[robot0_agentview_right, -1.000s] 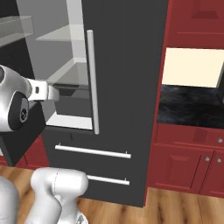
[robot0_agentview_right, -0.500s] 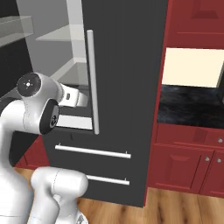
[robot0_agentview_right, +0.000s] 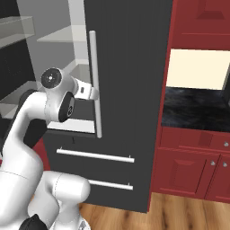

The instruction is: Take the lemon wedge from the fridge and place it on the plate with fish on the dining counter.

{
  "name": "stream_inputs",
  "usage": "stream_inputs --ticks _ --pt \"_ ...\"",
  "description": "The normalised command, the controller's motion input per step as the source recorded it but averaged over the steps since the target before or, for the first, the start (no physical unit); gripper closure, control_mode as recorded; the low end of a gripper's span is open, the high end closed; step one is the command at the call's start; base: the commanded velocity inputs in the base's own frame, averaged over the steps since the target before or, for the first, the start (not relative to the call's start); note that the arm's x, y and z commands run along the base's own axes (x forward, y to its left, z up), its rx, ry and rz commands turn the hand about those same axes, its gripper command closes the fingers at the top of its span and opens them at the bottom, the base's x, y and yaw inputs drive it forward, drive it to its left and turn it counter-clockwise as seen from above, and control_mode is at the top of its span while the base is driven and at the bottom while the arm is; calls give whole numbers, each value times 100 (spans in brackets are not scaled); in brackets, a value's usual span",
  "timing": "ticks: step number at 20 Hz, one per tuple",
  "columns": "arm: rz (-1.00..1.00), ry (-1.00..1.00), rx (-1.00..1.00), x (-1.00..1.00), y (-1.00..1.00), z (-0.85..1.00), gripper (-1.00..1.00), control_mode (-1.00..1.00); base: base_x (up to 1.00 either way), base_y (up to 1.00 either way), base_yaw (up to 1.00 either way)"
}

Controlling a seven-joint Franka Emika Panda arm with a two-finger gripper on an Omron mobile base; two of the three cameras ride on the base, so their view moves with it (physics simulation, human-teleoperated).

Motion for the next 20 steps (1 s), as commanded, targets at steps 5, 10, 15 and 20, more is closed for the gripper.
stream_inputs --ticks 5,10,15,20 --pt "0 0 -2 66 0 -30 -100 -100 0 0 0" --pt "0 0 -4 68 0 -34 -100 -100 0 0 0" --pt "0 0 0 74 0 -25 -100 -100 0 0 0" --pt "0 0 0 85 0 -20 -100 -100 0 0 0"
